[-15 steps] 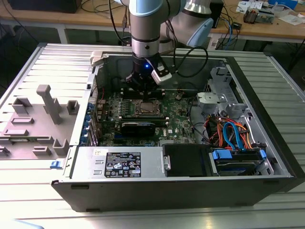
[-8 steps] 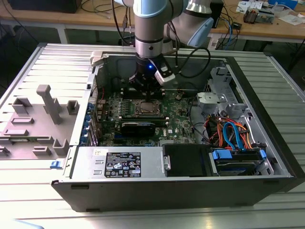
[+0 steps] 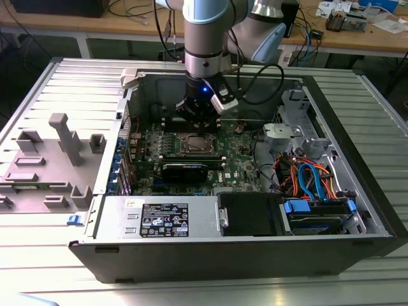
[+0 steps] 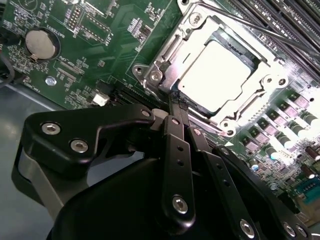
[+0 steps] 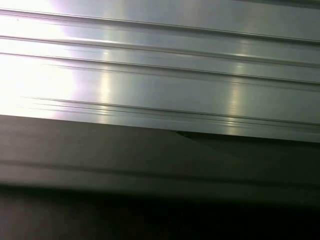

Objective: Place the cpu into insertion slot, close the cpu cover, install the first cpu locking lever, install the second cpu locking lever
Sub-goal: 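Install the first cpu locking lever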

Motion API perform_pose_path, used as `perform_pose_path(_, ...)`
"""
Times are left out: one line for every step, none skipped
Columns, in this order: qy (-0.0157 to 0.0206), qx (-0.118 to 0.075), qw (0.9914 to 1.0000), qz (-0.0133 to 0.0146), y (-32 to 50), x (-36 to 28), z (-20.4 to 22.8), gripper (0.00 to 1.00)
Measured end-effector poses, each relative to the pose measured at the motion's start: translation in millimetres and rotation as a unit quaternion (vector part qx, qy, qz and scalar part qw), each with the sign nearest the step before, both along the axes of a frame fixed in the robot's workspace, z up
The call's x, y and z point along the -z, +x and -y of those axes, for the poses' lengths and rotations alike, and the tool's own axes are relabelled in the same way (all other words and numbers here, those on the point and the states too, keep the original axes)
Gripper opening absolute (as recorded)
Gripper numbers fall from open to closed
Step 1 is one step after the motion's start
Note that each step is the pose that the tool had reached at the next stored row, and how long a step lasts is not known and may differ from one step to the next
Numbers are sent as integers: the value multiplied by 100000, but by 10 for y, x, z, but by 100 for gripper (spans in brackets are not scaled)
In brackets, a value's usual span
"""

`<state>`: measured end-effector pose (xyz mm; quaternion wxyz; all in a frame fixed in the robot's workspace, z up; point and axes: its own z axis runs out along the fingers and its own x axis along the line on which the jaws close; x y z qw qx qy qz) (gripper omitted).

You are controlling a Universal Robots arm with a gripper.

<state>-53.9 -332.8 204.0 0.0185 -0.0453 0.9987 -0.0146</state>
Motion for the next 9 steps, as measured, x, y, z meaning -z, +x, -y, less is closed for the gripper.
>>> perform_pose_path(17, 2, 100000, -3, 18, 0, 1, 11)
perform_pose_path(30, 5, 100000, 0, 33, 0, 1, 11)
perform_pose_path(42, 7, 100000, -1, 45, 2, 1, 11)
perform_pose_path(38, 2, 100000, -13, 68, 5, 1, 11)
perform_pose_path(35, 2, 100000, -20, 79, 7, 1, 11)
perform_pose_path(31, 4, 100000, -32, 89, 9, 1, 11)
perform_pose_path(24, 5, 100000, -45, 99, 10, 2, 11)
perform_pose_path(25, -3, 100000, -39, 105, 11, 2, 11)
perform_pose_path(46, -20, 100000, -22, 108, 13, 2, 11)
